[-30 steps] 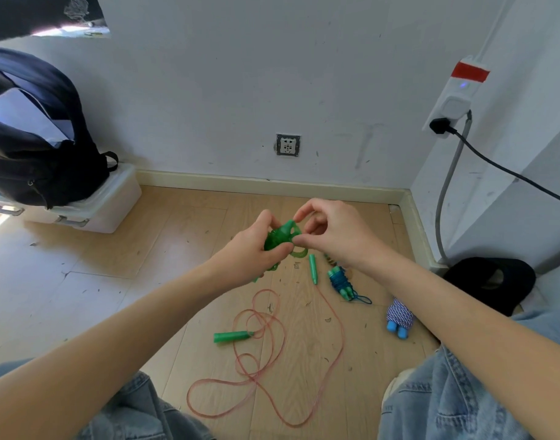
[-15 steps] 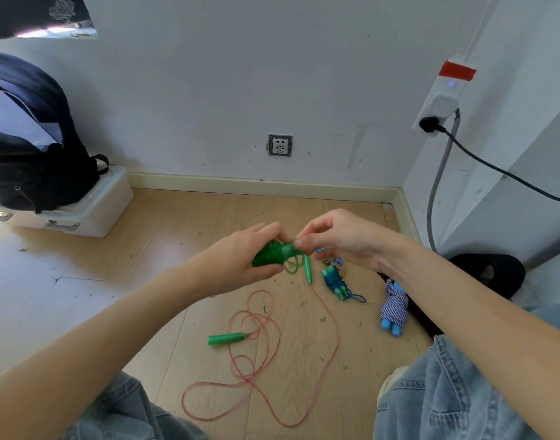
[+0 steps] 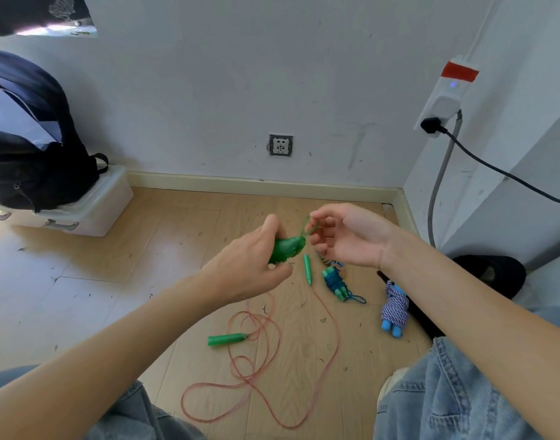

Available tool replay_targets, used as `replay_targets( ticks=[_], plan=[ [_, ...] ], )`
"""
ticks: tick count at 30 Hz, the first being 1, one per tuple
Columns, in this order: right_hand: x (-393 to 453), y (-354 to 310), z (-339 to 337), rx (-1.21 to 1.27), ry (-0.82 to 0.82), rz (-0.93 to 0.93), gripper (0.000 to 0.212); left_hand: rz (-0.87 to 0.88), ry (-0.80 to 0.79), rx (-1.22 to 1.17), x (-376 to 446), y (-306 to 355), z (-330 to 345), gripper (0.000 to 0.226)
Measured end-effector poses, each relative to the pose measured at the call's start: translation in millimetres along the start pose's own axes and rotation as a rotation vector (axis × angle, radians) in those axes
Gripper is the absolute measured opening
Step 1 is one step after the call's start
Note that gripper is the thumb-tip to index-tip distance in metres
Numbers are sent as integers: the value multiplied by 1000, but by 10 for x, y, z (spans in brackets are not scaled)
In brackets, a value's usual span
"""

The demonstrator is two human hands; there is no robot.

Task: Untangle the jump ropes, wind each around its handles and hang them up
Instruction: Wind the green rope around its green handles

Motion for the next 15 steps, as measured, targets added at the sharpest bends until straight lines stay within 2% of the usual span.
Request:
replay_targets(
  ticks=[2, 4, 7, 10, 12, 14, 15],
  plan=[
    [-5, -32, 73, -43, -97, -34, 11, -25, 6, -93, -5, -30, -42, 27],
    [-15, -65, 112, -243, -136, -55, 11, -31, -44, -166, -18, -35, -58, 31],
    [-26, -76, 110, -566, -70, -90, 26, -16, -173, -262, -37, -42, -25, 35],
    [-30, -72, 117, -642, 32, -213, 22, -24, -183, -290, -16, -65, -23, 29],
    [-49, -97, 140, -549, 53, -327, 22, -93, -112, -537, 5, -112, -52, 17],
    [-60, -120, 167, -557, 109, -415, 22, -174, -89, -894, 20, -167, -49, 24],
    [-66, -128, 177, -654, 173, -445, 22, -207, -86, -983, 27, -180, -46, 29]
  ],
)
Point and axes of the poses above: each hand's wrist, its own x-axis towards the middle knuckle, its own z-axis out of the palm, y = z × x, the point moved 5 cm from there along x, towards the middle knuckle, and after that the axes turned 15 degrees about -y, right-handed, at the moved point
